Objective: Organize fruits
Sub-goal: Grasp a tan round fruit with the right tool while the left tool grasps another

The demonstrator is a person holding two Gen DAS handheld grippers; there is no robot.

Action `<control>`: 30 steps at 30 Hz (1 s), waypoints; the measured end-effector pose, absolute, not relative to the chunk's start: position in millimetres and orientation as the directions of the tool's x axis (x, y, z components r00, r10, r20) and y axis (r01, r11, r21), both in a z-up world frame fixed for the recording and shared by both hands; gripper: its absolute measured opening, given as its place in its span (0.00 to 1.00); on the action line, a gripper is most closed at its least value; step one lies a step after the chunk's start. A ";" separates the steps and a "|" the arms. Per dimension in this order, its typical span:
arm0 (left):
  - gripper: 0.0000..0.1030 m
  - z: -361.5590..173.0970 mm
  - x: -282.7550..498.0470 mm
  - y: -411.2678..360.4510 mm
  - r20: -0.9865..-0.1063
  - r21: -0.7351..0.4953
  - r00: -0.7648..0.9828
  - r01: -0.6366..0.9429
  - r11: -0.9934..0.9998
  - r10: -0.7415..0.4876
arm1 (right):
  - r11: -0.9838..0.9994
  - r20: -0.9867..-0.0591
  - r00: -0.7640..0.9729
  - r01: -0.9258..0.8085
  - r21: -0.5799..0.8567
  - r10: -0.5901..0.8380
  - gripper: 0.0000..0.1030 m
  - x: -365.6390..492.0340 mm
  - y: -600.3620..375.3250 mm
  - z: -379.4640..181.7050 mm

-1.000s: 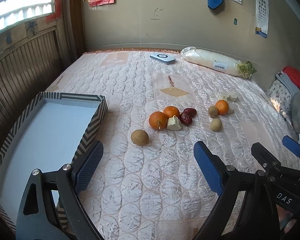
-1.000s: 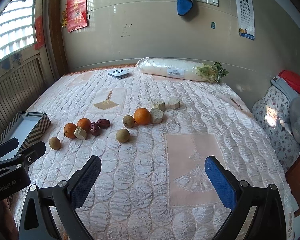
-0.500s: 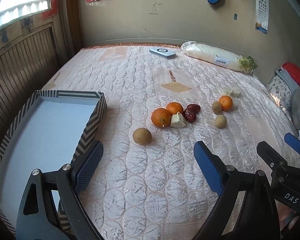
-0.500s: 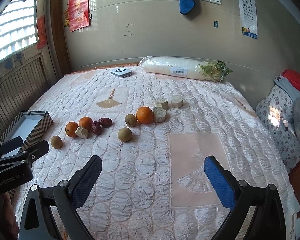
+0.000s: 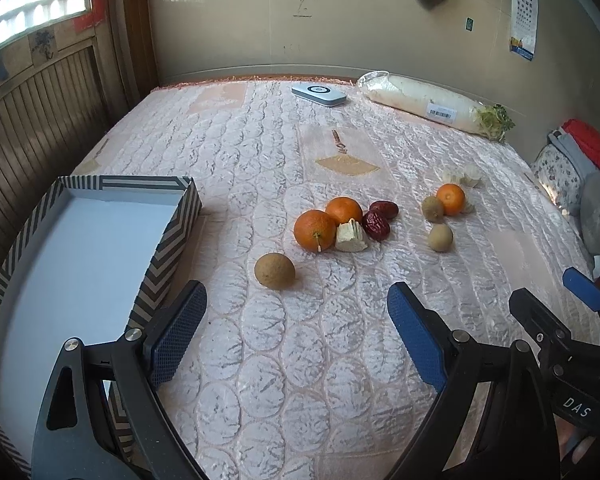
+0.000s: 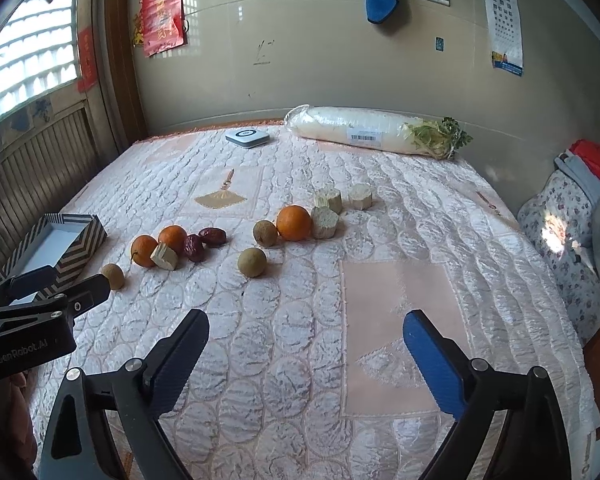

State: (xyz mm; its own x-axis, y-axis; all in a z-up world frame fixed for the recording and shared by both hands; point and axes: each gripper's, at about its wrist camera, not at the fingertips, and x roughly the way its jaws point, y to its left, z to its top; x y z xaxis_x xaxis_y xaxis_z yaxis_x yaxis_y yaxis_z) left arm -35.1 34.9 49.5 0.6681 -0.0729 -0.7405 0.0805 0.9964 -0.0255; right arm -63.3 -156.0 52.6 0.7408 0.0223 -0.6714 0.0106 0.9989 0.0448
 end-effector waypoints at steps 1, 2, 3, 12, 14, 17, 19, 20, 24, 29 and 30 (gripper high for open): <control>0.90 49.4 -34.6 34.9 -0.741 -0.024 0.668 0.081 0.996 -0.072 | 0.999 -0.673 0.740 0.010 0.045 0.023 0.94 -62.5 -155.9 52.0; 0.90 49.3 -34.0 35.7 -0.741 -0.023 0.667 0.082 0.996 -0.072 | 0.999 -0.674 0.739 0.010 0.046 0.024 0.94 -62.3 -155.9 51.7; 0.90 49.2 -33.2 36.0 -0.742 -0.024 0.666 0.082 0.996 -0.072 | 0.999 -0.675 0.737 0.008 0.047 0.026 0.94 -62.0 -156.0 51.3; 0.90 52.3 -13.8 39.8 -0.757 -0.025 0.649 0.084 0.996 -0.074 | 0.999 -0.684 0.729 -0.005 0.046 0.035 0.88 -61.0 -154.1 48.6; 0.90 52.0 -8.6 40.8 -0.763 -0.019 0.642 0.089 0.996 -0.072 | 0.999 -0.685 0.728 -0.008 0.046 0.037 0.87 -60.7 -153.8 48.1; 0.90 50.7 -4.5 41.2 -0.768 -0.005 0.637 0.097 0.995 -0.066 | 0.999 -0.688 0.725 -0.015 0.050 0.045 0.86 -60.4 -153.8 47.5; 0.90 48.8 -1.9 40.5 -0.772 0.002 0.632 0.103 0.995 -0.064 | 0.999 -0.689 0.723 -0.017 0.050 0.047 0.86 -59.5 -153.1 47.0; 0.90 47.3 0.0 40.2 -0.776 0.003 0.628 0.106 0.994 -0.065 | 0.999 -0.690 0.722 -0.018 0.049 0.047 0.86 -59.1 -152.9 46.5; 0.90 41.9 7.4 39.3 -0.790 0.007 0.610 0.115 0.993 -0.065 | 0.999 -0.697 0.715 -0.022 0.046 0.048 0.86 -58.1 -151.8 44.4; 0.90 38.7 10.9 42.6 -0.800 0.010 0.597 0.119 0.993 -0.064 | 0.999 -0.700 0.713 -0.019 0.043 0.043 0.86 -56.7 -152.3 43.1; 0.90 38.4 11.2 43.7 -0.802 0.008 0.594 0.116 0.993 -0.063 | 0.999 -0.701 0.712 -0.018 0.044 0.044 0.86 -56.4 -152.6 42.6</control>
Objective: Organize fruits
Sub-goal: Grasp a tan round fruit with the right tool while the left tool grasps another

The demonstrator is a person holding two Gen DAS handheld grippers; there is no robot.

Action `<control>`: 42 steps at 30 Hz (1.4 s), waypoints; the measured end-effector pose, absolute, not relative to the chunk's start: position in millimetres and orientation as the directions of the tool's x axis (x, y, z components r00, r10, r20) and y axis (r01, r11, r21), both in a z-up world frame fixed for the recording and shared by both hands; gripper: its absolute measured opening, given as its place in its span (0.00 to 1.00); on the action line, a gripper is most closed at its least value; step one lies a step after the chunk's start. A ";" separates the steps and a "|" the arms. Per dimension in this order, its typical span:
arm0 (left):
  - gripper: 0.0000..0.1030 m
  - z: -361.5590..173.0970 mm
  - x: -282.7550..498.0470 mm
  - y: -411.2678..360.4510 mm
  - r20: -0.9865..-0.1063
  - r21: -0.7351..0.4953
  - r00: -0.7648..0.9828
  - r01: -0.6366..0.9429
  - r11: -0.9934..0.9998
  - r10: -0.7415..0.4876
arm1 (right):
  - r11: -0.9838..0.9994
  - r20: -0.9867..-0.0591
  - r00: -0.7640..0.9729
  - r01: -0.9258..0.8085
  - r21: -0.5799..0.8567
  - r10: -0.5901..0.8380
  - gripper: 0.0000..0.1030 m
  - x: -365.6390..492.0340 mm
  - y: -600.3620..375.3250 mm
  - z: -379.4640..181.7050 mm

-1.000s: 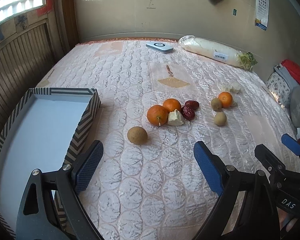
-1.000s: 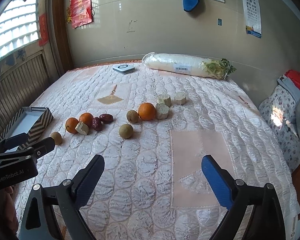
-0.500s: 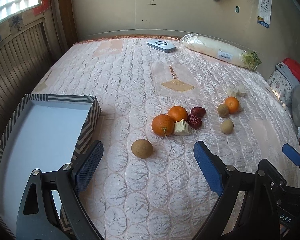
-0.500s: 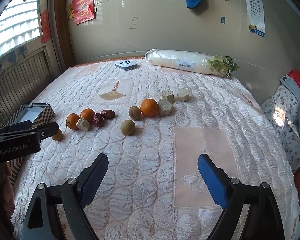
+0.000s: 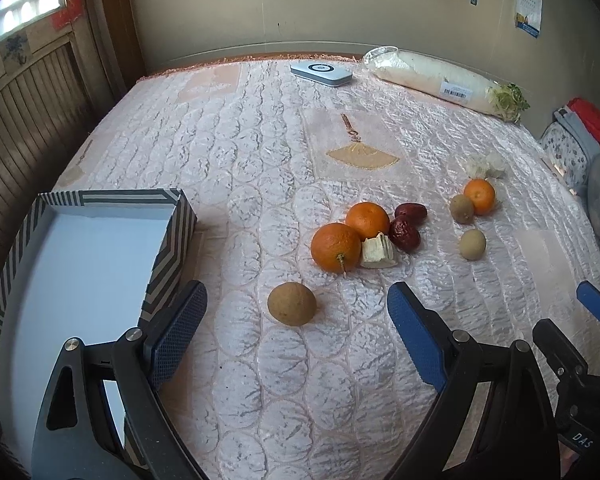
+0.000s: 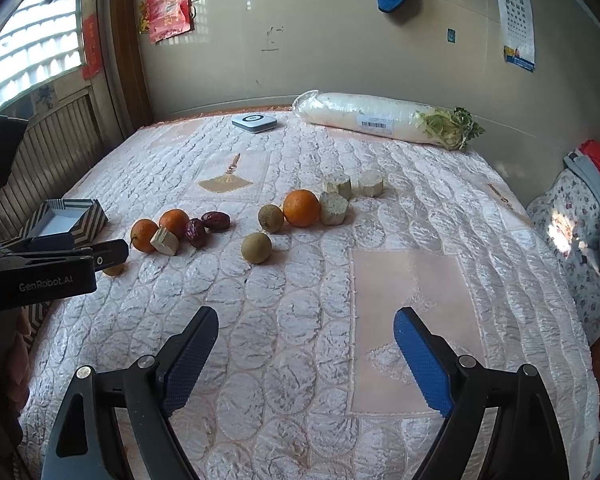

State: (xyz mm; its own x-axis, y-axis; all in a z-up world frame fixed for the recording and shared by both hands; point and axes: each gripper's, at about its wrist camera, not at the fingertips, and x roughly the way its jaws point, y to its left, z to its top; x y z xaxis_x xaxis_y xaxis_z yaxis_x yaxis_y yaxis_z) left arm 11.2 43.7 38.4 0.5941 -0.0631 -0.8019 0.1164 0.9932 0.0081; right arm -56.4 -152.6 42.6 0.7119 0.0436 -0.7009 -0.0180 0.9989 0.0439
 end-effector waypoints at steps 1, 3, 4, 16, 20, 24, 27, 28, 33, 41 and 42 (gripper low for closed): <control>0.90 37.8 11.5 45.0 -0.805 0.006 0.590 0.115 0.993 -0.063 | 0.999 -0.703 0.710 -0.018 0.045 0.044 0.86 -55.9 -152.6 41.9; 0.90 35.6 12.9 46.8 -0.812 0.000 0.579 0.114 0.993 -0.067 | 0.999 -0.705 0.707 -0.018 0.046 0.045 0.86 -55.2 -152.8 40.7; 0.90 34.8 13.8 48.3 -0.818 -0.009 0.571 0.113 0.994 -0.072 | 0.999 -0.707 0.706 -0.019 0.048 0.047 0.86 -55.0 -152.3 40.3; 0.90 34.3 19.8 56.0 -0.855 -0.099 0.501 0.091 0.991 -0.131 | 0.997 -0.715 0.695 -0.045 0.057 0.072 0.86 -51.2 -146.6 37.0; 0.90 30.2 19.8 57.6 -0.861 -0.092 0.493 0.093 0.991 -0.126 | 0.994 -0.717 0.689 -0.081 0.068 0.105 0.86 -45.5 -140.9 36.1; 0.90 28.1 19.3 58.4 -0.862 -0.082 0.493 0.094 0.992 -0.118 | 0.990 -0.717 0.683 -0.125 0.072 0.138 0.86 -32.9 -134.2 34.9; 0.90 25.6 19.7 56.7 -0.865 -0.066 0.490 0.102 0.993 -0.108 | 0.986 -0.717 0.678 -0.136 0.094 0.162 0.81 -16.9 -133.4 31.6; 0.90 24.5 19.8 56.7 -0.866 -0.060 0.489 0.103 0.993 -0.103 | 0.986 -0.720 0.674 -0.139 0.096 0.165 0.79 -11.9 -133.6 30.1; 0.90 19.5 21.3 57.5 -0.871 -0.042 0.483 0.104 0.994 -0.087 | 0.987 -0.734 0.661 -0.134 0.088 0.155 0.65 12.1 -134.8 22.9; 0.55 9.8 23.6 54.9 -0.870 0.018 0.492 0.102 0.995 -0.035 | 0.984 -0.761 0.630 -0.170 0.058 0.153 0.23 32.5 -125.9 12.0; 0.51 10.5 23.3 56.3 -0.867 0.016 0.497 0.100 0.995 -0.036 | 0.984 -0.758 0.633 -0.167 0.063 0.156 0.23 31.1 -126.9 12.9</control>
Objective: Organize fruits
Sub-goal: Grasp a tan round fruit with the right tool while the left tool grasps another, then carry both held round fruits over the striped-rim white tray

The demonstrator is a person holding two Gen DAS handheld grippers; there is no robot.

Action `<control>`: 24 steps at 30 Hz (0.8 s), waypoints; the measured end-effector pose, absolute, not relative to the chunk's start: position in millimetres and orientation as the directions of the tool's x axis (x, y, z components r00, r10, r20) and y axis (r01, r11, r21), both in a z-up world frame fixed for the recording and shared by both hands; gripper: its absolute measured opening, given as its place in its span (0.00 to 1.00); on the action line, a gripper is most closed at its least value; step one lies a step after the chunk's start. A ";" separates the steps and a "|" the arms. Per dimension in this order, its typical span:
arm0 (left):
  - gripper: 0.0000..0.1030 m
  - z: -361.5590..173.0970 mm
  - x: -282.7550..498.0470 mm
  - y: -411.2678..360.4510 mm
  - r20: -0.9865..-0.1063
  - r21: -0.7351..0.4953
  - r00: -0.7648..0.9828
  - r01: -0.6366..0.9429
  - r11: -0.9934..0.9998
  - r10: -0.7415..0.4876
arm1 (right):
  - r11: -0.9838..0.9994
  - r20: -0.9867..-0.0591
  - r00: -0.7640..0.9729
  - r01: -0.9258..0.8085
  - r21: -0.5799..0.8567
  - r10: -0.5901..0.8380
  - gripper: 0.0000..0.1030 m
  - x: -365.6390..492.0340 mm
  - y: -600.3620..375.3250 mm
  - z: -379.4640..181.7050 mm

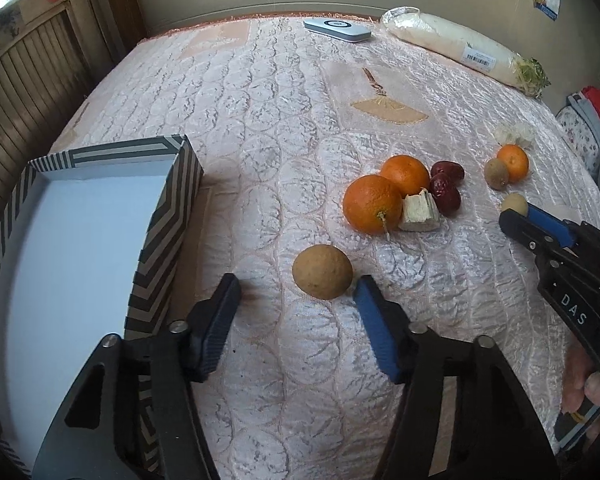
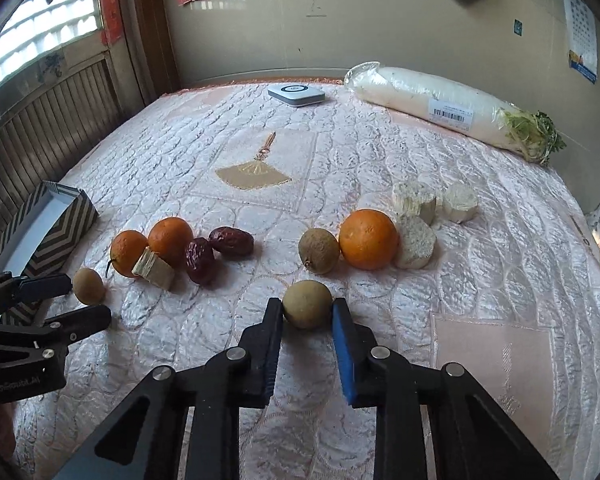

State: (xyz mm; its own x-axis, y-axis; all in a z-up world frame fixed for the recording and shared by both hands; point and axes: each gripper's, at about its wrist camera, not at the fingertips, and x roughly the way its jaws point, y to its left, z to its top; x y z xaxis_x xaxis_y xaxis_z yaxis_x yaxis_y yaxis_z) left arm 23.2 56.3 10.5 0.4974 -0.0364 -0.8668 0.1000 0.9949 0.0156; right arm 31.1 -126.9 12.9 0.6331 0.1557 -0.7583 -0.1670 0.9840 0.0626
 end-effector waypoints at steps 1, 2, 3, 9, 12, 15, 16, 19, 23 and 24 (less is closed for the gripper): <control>0.42 11.6 23.2 58.5 -0.865 0.004 0.499 0.096 0.995 -0.045 | 0.984 -0.756 0.636 -0.164 0.065 0.156 0.23 29.0 -128.4 14.0; 0.31 12.5 23.2 60.5 -0.865 -0.007 0.499 0.092 0.996 -0.052 | 0.985 -0.753 0.640 -0.163 0.064 0.155 0.23 26.6 -129.4 15.5; 0.25 14.1 22.7 62.2 -0.864 -0.016 0.500 0.088 0.996 -0.058 | 0.985 -0.747 0.647 -0.160 0.063 0.153 0.23 23.0 -130.3 18.0; 0.25 24.8 10.5 68.1 -0.841 -0.015 0.539 0.072 0.997 -0.051 | 0.986 -0.728 0.669 -0.155 0.056 0.147 0.23 1.1 -129.0 29.6; 0.25 35.5 1.4 70.7 -0.829 -0.029 0.555 0.079 0.996 -0.068 | 0.983 -0.719 0.676 -0.178 0.051 0.159 0.23 -12.5 -120.8 35.9; 0.25 46.8 -8.3 75.7 -0.818 -0.037 0.571 0.079 0.996 -0.076 | 0.977 -0.707 0.683 -0.210 0.047 0.181 0.23 -23.6 -107.9 43.4; 0.25 50.8 -12.0 78.8 -0.815 -0.039 0.574 0.077 0.996 -0.076 | 0.974 -0.704 0.684 -0.220 0.050 0.190 0.23 -25.6 -104.1 45.5; 0.25 59.7 -19.8 89.4 -0.810 -0.043 0.581 0.067 0.997 -0.074 | 0.964 -0.692 0.685 -0.259 0.059 0.226 0.23 -30.9 -88.0 54.5; 0.25 69.0 -27.6 109.8 -0.802 -0.037 0.595 0.036 0.999 -0.051 | 0.946 -0.682 0.676 -0.315 0.078 0.281 0.23 -32.9 -63.6 61.9; 0.25 70.9 -28.7 115.2 -0.799 -0.033 0.599 0.027 0.999 -0.043 | 0.941 -0.681 0.671 -0.330 0.078 0.292 0.23 -32.6 -55.9 63.1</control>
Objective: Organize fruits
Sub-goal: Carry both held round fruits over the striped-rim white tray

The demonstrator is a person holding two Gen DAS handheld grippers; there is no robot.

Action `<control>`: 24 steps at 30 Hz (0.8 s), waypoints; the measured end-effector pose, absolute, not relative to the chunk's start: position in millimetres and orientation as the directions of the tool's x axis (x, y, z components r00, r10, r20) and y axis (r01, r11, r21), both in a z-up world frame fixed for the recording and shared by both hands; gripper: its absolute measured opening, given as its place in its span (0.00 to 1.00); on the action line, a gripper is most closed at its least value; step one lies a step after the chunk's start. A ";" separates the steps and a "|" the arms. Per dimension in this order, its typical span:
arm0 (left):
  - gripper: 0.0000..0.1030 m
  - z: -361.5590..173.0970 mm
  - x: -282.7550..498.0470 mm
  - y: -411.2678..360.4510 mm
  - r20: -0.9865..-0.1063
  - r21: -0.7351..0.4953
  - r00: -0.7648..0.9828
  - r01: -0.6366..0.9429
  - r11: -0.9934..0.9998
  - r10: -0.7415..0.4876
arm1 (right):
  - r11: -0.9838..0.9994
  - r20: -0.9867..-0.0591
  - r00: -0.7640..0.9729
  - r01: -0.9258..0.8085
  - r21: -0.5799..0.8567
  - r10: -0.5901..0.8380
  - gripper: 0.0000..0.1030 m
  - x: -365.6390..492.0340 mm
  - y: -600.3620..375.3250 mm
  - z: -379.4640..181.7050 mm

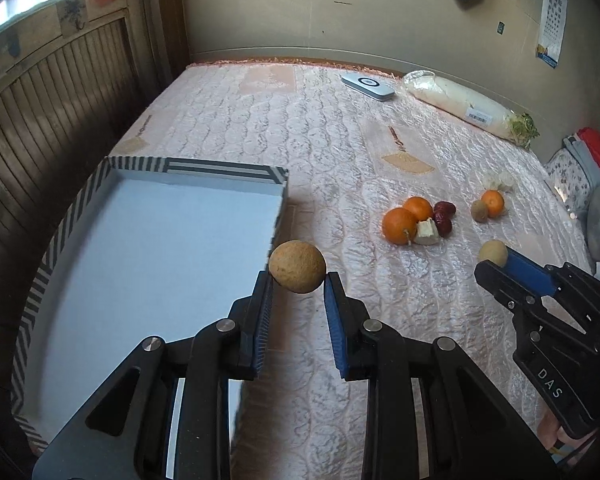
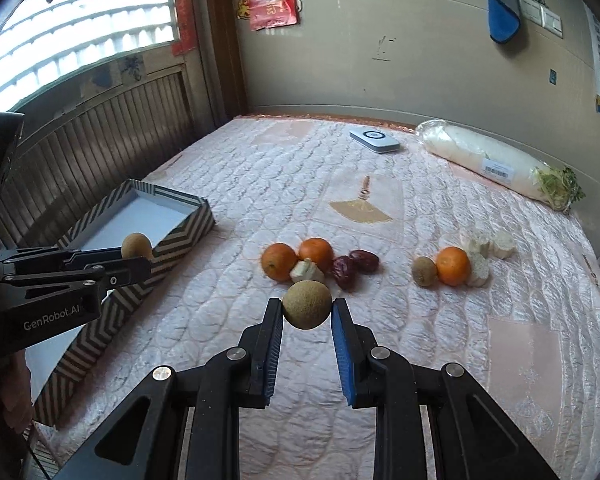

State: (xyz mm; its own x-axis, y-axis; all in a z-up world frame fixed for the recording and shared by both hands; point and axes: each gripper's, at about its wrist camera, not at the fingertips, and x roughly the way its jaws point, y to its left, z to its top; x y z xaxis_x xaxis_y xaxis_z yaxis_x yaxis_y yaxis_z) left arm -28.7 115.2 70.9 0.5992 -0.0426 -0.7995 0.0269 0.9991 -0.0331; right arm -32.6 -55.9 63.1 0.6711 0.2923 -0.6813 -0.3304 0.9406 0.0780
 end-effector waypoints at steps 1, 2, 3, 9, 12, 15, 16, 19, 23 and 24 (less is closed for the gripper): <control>0.25 72.9 -29.5 122.1 -0.797 -0.027 0.603 0.014 1.000 -0.030 | 0.936 -0.681 0.668 -0.343 0.077 0.301 0.23 -32.6 -49.9 63.7; 0.25 74.1 -30.1 128.3 -0.796 -0.022 0.605 0.003 1.000 -0.019 | 0.930 -0.682 0.663 -0.359 0.075 0.310 0.23 -32.1 -42.3 64.4; 0.25 74.4 -30.5 133.9 -0.796 -0.020 0.606 -0.006 1.000 -0.012 | 0.926 -0.681 0.660 -0.370 0.073 0.317 0.23 -31.5 -36.6 64.7; 0.25 76.6 -30.1 168.7 -0.791 0.008 0.610 -0.069 0.998 0.049 | 0.895 -0.680 0.633 -0.438 0.079 0.370 0.23 -27.4 1.0 67.1; 0.25 74.2 -26.2 184.4 -0.791 0.028 0.606 -0.105 0.994 0.086 | 0.883 -0.682 0.622 -0.463 0.075 0.385 0.23 -24.1 17.7 67.7; 0.25 68.6 -21.2 200.8 -0.800 0.038 0.590 -0.140 0.989 0.114 | 0.868 -0.683 0.609 -0.491 0.073 0.403 0.23 -21.1 35.3 69.0; 0.25 66.4 -19.2 205.1 -0.803 0.037 0.585 -0.147 0.988 0.117 | 0.861 -0.683 0.604 -0.503 0.073 0.410 0.23 -19.3 41.9 69.2; 0.25 61.2 -14.5 215.7 -0.811 0.040 0.571 -0.166 0.985 0.129 | 0.844 -0.685 0.589 -0.531 0.072 0.429 0.23 -13.1 60.5 69.1; 0.25 53.3 -4.7 225.6 -0.826 0.032 0.549 -0.184 0.982 0.130 | 0.828 -0.691 0.572 -0.556 0.071 0.443 0.23 -3.5 81.2 67.2; 0.25 51.1 -2.0 228.6 -0.829 0.029 0.543 -0.191 0.981 0.130 | 0.824 -0.692 0.567 -0.562 0.072 0.447 0.23 -0.9 86.2 66.5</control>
State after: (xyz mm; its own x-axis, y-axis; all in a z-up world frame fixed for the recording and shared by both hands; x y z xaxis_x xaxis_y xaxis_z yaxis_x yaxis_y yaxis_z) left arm -2.0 228.6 51.1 0.5434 0.1299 -0.8293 -0.1909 0.9812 0.0286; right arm -0.9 86.2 66.5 0.5667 0.4474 -0.6919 -0.5620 0.8240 0.0725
